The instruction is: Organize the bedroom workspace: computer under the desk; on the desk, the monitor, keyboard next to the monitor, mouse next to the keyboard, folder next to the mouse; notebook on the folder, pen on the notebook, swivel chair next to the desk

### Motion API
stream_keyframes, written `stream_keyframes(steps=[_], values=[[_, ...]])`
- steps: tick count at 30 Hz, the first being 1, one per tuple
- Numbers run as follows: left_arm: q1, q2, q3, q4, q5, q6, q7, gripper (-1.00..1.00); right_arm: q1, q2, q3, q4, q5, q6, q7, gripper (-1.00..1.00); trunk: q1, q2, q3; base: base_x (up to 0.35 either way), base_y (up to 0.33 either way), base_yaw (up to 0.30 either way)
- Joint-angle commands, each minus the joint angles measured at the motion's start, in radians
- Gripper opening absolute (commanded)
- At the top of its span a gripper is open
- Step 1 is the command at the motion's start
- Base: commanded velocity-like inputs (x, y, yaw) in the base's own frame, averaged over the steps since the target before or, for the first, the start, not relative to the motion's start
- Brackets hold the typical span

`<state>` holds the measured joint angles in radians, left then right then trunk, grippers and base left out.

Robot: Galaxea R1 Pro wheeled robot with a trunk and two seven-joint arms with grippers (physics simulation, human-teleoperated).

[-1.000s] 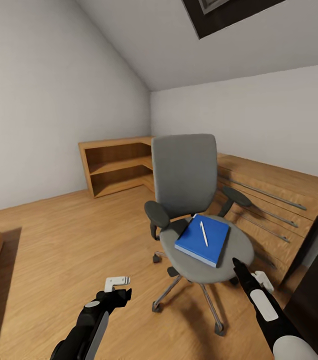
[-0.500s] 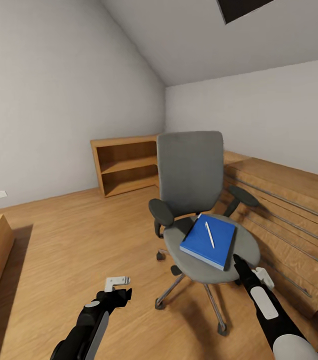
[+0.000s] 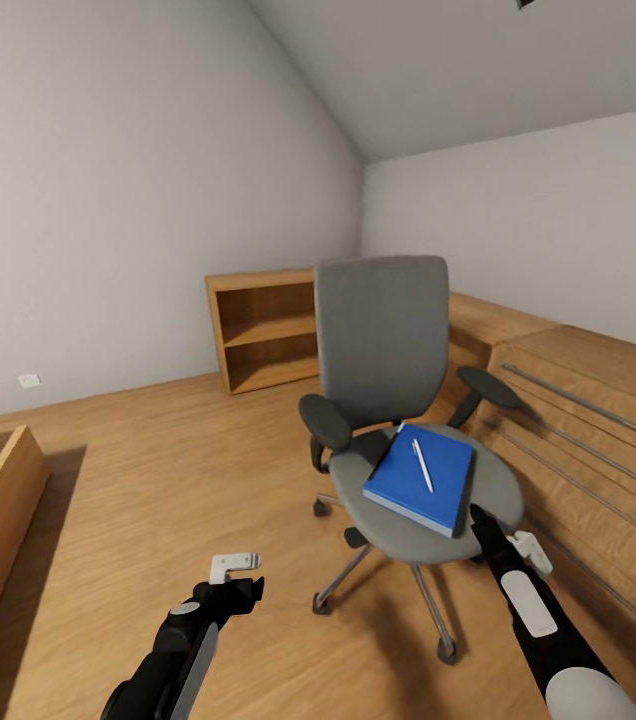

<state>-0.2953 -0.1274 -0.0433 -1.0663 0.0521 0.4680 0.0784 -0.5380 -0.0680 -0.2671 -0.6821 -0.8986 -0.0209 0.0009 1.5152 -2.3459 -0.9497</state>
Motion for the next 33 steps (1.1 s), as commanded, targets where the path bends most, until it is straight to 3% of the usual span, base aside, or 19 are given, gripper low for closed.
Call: stream_keyframes(steps=[1,13,33], values=[[-0.001,0.000,-0.003,0.000,0.006,0.004,0.007,1.00,0.000,0.001,0.005,0.070,-0.017,0.045,0.002,1.00,0.000,0.000,-0.002,0.257,0.000,0.168],[-0.001,0.000,-0.003,0.000,0.006,0.004,0.007,1.00,0.000,0.001,0.005,0.070,-0.017,0.045,0.002,1.00,0.000,0.000,-0.008,0.082,0.000,0.073],[-0.001,0.000,-0.003,0.000,0.006,0.004,0.008,1.00,0.000,0.001,0.005,0.071,-0.017,0.045,0.002,1.00,0.000,0.000,-0.009,-0.293,0.000,0.001]])
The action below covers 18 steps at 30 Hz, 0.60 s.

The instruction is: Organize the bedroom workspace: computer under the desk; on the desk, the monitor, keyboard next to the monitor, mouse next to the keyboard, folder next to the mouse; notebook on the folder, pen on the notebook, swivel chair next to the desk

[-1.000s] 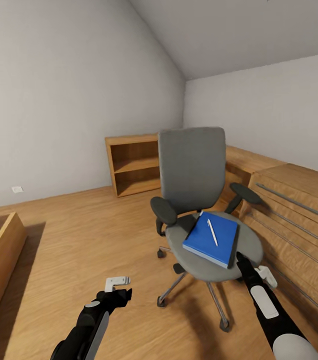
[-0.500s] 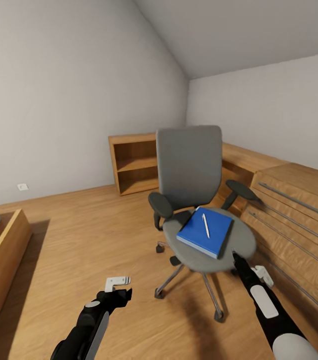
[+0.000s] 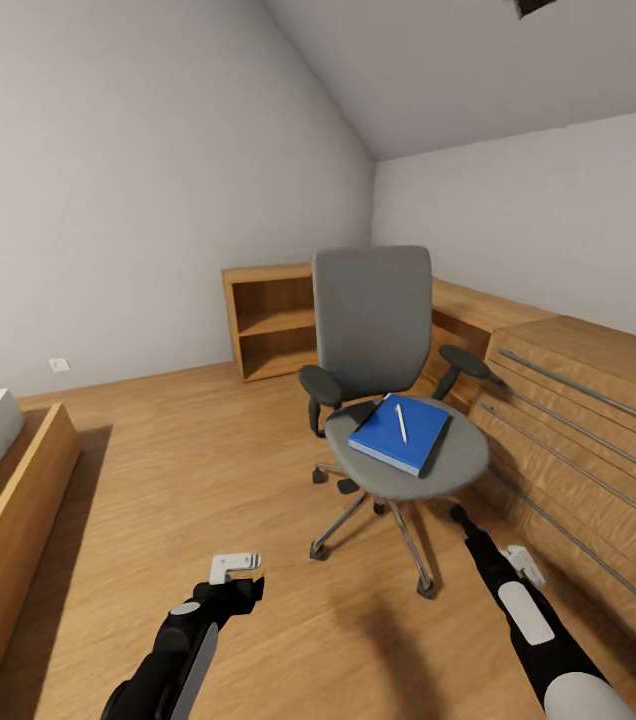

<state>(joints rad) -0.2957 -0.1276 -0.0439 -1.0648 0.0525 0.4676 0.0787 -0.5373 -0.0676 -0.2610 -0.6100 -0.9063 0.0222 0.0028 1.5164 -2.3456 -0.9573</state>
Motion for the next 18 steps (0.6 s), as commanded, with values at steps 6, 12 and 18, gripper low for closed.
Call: stream_keyframes(steps=[6,12,18], values=[[0.000,0.000,-0.002,-0.001,0.006,0.005,0.007,1.00,0.000,0.000,-0.001,0.000,-0.009,0.002,0.000,1.00,-0.001,0.000,-0.001,-0.322,0.000,0.000],[0.000,0.001,-0.001,-0.002,0.005,0.005,0.007,1.00,0.000,0.000,-0.001,0.001,-0.009,0.002,0.000,1.00,-0.001,0.000,-0.001,-0.332,0.000,0.000],[0.000,0.001,-0.001,-0.003,0.006,0.005,0.007,1.00,0.000,0.000,-0.001,0.001,-0.008,0.002,0.000,1.00,-0.001,0.000,-0.001,-0.334,0.000,0.000]])
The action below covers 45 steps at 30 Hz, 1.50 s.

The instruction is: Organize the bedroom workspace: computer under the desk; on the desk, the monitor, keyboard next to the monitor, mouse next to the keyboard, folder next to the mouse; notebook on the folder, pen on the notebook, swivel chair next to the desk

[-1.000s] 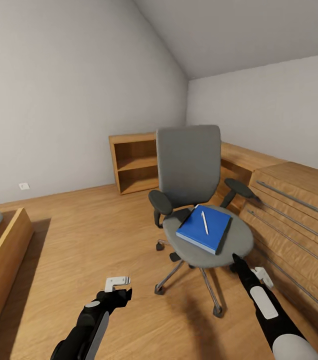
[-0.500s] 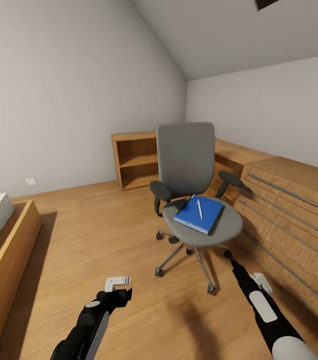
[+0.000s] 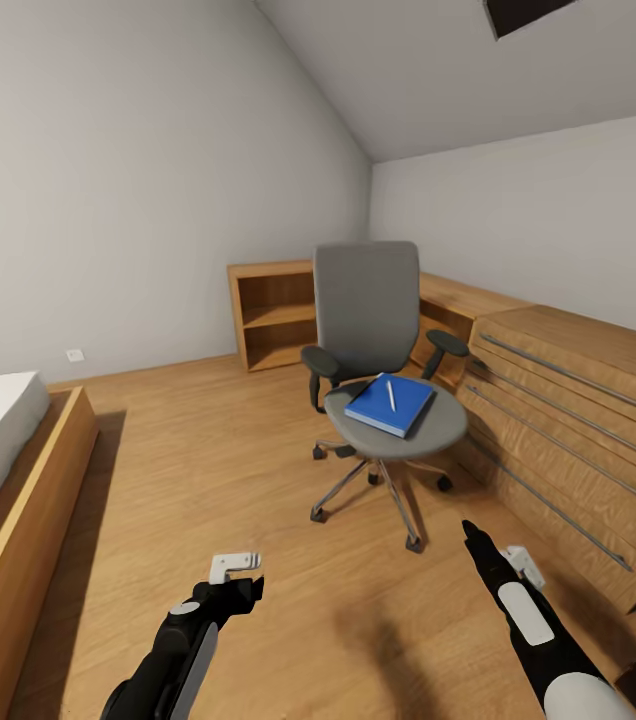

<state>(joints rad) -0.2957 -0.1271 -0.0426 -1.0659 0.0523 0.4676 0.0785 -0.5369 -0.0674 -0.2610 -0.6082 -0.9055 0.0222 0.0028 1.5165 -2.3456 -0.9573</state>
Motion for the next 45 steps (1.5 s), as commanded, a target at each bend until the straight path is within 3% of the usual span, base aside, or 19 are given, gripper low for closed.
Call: stream_keyframes(steps=[1,15,19,25,29,40,45], values=[[0.000,0.000,-0.002,-0.001,0.006,0.005,0.007,1.00,-0.001,0.000,-0.001,-0.001,-0.009,0.002,0.000,1.00,-0.001,0.000,-0.001,-0.334,0.000,0.000],[0.000,0.001,-0.001,-0.003,0.007,0.005,0.009,1.00,-0.001,0.002,0.001,0.000,-0.007,0.002,0.000,1.00,-0.001,0.000,-0.001,-0.210,0.000,0.000],[0.000,0.001,-0.001,-0.004,0.006,0.005,0.009,1.00,-0.001,0.004,0.003,0.001,0.015,0.001,-0.001,1.00,-0.016,0.028,0.012,-0.030,0.000,0.000],[0.000,0.001,0.000,-0.004,0.006,0.005,0.010,1.00,-0.001,0.012,0.008,0.002,0.094,0.001,-0.001,1.00,-0.039,0.070,0.030,-0.010,0.000,0.000],[0.000,0.001,0.001,-0.004,0.006,0.006,0.010,1.00,0.000,0.034,0.009,0.002,0.161,-0.013,-0.001,1.00,-0.054,0.098,0.043,-0.003,0.000,0.000],[0.000,0.003,0.002,0.007,0.006,0.006,0.012,1.00,0.003,0.092,0.012,0.005,0.302,-0.125,-0.002,1.00,-0.097,0.175,0.077,0.000,0.000,0.000],[0.000,0.005,0.003,0.083,0.006,0.004,0.012,1.00,0.011,0.119,0.012,0.008,0.391,-0.181,-0.004,1.00,-0.116,0.210,0.093,0.000,0.000,0.000]])
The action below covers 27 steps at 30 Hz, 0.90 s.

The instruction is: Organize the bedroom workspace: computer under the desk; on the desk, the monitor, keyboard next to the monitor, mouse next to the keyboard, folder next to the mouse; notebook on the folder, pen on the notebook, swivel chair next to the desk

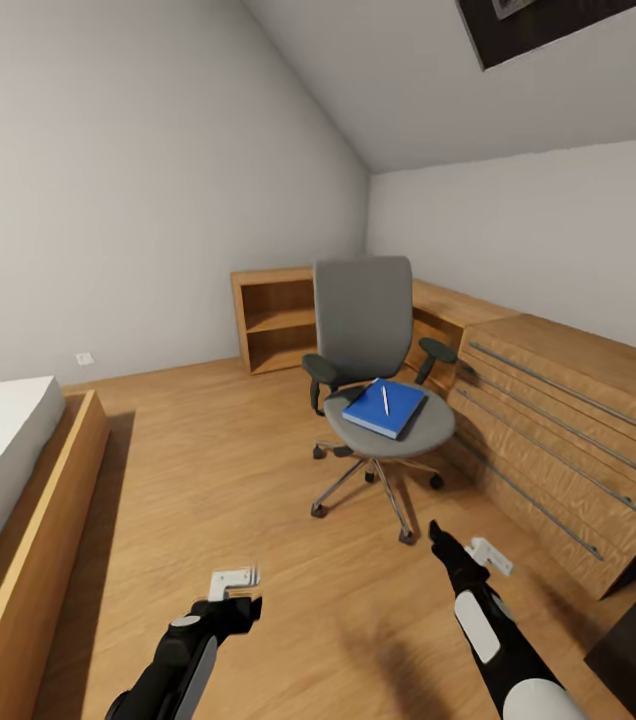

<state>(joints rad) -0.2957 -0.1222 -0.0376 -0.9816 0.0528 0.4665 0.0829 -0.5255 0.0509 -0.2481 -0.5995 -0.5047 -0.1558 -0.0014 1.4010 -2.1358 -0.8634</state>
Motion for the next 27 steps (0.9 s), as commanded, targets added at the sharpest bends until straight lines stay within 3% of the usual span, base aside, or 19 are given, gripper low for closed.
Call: stream_keyframes(steps=[1,6,11,21,27], values=[[0.000,0.001,-0.002,0.017,0.006,0.002,0.008,1.00,0.003,0.005,-0.001,0.002,0.003,-0.014,-0.001,1.00,-0.004,0.007,0.002,0.000,0.000,0.000],[0.000,0.001,-0.002,0.113,0.006,-0.052,0.008,1.00,0.030,0.021,0.000,0.031,0.058,-0.075,-0.004,1.00,-0.023,0.042,0.018,0.000,0.000,0.000],[0.000,0.001,-0.002,0.216,0.006,-0.170,0.026,1.00,0.062,0.029,0.000,0.098,0.110,-0.160,-0.003,1.00,-0.042,0.077,0.034,0.000,0.000,0.000],[0.000,0.000,-0.003,0.434,0.005,-0.428,0.186,1.00,0.088,0.029,0.000,0.334,0.252,-0.455,-0.004,1.00,-0.081,0.147,0.065,0.000,0.000,0.000],[0.000,-0.003,-0.004,0.562,0.006,-0.555,0.236,1.00,0.091,0.019,-0.003,0.440,0.289,-0.602,-0.011,1.00,-0.104,0.189,0.084,0.000,0.000,0.000]])
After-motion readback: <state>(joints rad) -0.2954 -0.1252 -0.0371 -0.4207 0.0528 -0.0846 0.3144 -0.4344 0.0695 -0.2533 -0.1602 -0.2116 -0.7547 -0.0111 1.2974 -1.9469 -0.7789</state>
